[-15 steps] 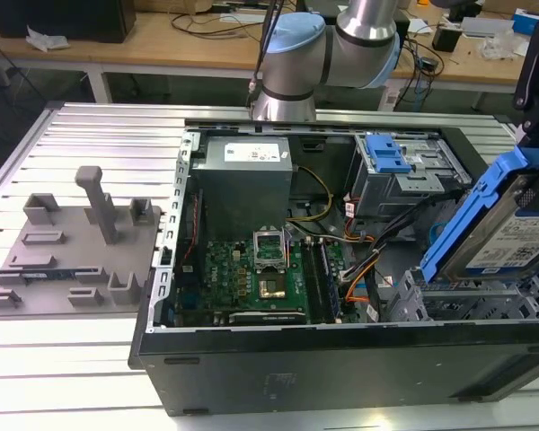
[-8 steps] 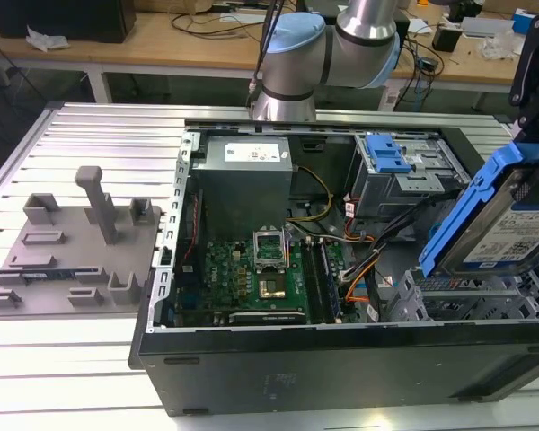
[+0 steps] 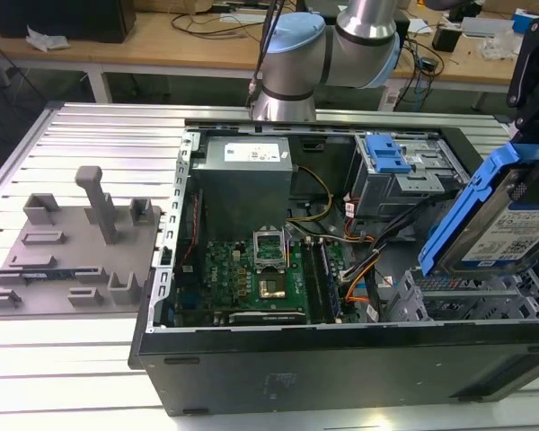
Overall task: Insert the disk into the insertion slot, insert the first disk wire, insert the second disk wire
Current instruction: 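Insert the disk into the insertion slot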
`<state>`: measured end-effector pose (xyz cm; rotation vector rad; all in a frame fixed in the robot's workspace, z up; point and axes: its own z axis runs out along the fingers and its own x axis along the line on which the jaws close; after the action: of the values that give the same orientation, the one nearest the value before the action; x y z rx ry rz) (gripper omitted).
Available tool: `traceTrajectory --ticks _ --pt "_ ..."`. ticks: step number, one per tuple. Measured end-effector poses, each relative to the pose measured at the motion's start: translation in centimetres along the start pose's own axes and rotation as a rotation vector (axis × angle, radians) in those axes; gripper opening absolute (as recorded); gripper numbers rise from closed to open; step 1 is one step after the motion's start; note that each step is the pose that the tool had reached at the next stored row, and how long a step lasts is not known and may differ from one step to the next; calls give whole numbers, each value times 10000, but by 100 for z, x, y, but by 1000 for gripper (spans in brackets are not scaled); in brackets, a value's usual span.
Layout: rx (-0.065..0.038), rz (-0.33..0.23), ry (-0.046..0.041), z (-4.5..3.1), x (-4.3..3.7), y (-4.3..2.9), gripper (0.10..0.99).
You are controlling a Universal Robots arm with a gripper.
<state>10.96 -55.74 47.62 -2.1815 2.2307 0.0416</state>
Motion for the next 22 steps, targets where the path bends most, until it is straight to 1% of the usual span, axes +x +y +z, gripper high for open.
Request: traceTrajectory --ticks 11,13,17,22 --pt "3 94 1 86 -10 -16 365" --pt "4 123 0 114 -10 -23 365" --pt "5 146 0 143 -9 -27 365" --pt "6 172 0 205 -7 -28 365"
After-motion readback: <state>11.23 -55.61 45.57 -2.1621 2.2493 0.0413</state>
